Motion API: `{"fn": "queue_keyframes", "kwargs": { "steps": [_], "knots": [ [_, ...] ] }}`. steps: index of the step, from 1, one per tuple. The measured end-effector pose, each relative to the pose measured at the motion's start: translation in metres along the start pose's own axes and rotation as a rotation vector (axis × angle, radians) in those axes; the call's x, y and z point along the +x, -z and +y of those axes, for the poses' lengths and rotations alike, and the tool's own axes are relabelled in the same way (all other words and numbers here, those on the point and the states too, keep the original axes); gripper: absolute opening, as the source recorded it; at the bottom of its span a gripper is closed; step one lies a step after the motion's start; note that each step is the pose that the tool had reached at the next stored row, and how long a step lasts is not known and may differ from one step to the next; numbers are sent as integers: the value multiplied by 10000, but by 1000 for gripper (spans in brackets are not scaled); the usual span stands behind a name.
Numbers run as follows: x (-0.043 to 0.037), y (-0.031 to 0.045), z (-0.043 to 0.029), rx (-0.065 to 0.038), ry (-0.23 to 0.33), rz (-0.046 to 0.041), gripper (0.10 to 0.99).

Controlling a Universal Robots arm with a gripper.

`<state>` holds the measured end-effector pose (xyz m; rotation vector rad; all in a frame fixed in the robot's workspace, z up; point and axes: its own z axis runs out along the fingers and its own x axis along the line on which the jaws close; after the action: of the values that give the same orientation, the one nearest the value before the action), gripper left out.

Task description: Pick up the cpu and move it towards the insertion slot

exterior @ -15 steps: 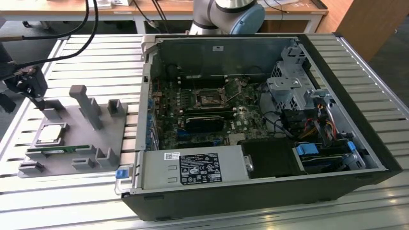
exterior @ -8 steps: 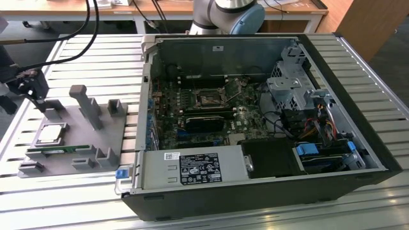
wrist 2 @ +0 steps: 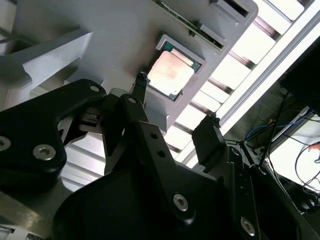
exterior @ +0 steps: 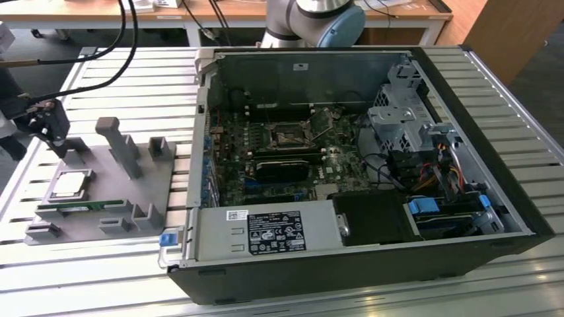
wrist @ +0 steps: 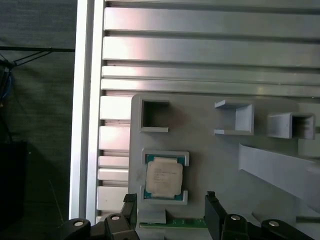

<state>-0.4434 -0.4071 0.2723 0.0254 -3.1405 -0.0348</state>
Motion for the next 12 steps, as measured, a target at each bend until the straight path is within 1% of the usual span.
{"fn": "queue_keyframes", "kwargs": {
  "steps": [9,11,12],
  "knots": [
    [1,-90,-3,0,-1,1,647],
    [1,-117,-5,0,-1,0,659],
    [1,-131,-5,0,-1,0,718]
  ]
}}
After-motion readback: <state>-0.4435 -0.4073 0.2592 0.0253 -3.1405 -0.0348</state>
